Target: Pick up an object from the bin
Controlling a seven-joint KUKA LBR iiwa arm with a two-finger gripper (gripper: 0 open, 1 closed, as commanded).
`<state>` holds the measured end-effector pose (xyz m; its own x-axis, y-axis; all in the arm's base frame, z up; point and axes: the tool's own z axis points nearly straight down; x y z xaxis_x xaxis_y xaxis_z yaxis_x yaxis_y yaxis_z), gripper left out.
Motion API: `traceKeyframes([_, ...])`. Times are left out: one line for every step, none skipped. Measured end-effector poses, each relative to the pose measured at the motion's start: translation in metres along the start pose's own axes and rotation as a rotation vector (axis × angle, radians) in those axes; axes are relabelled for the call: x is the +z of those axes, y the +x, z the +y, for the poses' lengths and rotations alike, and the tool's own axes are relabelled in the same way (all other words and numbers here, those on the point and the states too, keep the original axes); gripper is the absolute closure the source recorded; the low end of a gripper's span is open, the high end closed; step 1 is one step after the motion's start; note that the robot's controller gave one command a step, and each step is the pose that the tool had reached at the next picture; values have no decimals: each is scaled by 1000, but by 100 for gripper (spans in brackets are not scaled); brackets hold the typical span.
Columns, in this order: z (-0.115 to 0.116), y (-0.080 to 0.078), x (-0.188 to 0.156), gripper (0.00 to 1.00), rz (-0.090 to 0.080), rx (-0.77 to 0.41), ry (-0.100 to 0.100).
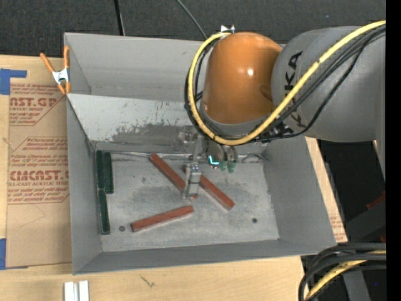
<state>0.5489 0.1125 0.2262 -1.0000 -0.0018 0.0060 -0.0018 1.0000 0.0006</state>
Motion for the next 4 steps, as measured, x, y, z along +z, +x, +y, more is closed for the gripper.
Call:
traceKeyframes([-1,-2,-4,0,-8,1,-1])
traceKeyframes([-5,14,25,0,-15,-56,-1])
traceKeyframes([-19,54,157,100,-4,81,-1])
traceKeyframes([-19,54,157,100,-4,81,-1])
